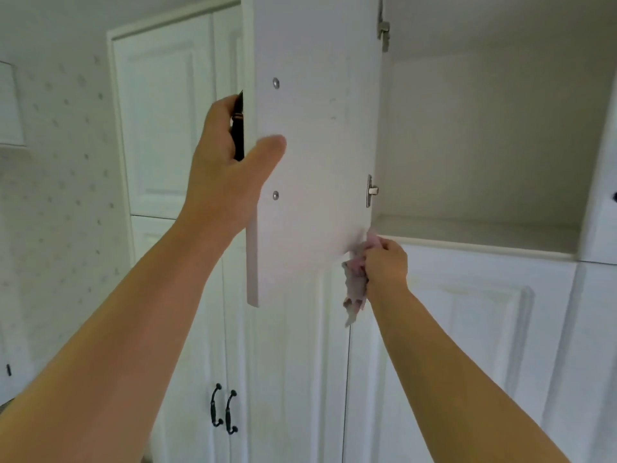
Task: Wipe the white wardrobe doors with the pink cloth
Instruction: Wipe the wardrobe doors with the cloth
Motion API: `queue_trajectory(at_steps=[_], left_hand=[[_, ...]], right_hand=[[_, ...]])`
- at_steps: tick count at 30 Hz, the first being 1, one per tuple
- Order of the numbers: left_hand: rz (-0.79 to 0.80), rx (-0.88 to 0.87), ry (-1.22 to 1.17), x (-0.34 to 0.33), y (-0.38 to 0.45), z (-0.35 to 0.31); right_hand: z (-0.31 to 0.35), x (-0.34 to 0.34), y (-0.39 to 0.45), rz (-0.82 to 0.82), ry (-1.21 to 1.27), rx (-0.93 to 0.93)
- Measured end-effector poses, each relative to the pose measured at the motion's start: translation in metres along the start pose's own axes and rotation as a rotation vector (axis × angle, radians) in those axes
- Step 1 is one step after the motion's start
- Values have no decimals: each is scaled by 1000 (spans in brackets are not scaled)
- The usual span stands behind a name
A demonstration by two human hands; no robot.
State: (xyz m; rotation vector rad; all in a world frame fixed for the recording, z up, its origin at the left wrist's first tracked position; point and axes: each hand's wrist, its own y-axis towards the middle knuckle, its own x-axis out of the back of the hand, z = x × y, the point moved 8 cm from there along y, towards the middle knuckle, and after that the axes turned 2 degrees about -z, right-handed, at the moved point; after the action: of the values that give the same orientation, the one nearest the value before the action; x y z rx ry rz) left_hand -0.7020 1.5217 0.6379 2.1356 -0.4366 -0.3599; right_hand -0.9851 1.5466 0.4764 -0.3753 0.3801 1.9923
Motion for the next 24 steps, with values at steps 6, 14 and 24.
queue_trajectory(at_steps=[6,14,24], left_hand=[[-53,-9,-83,-9,-4,-2],[-58,6,-8,-11,-8,-8],[-166,-109,46,-82,-43,-47]], right_hand=[[32,2,52,21,-1079,797],[15,11,50,60,-1675,996],[92,170,55,-183,-1739,840]])
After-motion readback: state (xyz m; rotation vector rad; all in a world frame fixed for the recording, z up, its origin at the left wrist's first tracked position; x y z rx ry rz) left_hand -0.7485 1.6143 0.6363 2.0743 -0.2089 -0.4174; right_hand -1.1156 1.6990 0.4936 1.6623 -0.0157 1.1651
